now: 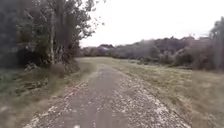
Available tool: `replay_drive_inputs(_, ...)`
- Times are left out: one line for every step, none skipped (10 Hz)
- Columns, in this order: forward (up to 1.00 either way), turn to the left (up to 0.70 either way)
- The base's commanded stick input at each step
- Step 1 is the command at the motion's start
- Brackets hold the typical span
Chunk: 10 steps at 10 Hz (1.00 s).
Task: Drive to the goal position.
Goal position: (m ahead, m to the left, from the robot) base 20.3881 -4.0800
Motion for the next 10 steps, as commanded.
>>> replay_drive_inputs(0.60, 0.09)
replay_drive_inputs(0.60, 0.09)
replay_drive_inputs(0.60, 0.07)
replay_drive_inputs(0.60, 0.01)
replay_drive_inputs(0.60, 0.00)
replay_drive_inputs(0.60, 0.00)
replay_drive_inputs(0.60, 0.00)
replay_drive_inputs(0.60, 0.00)
replay_drive_inputs(0.60, 0.00)
replay_drive_inputs(0.60, 0.00)
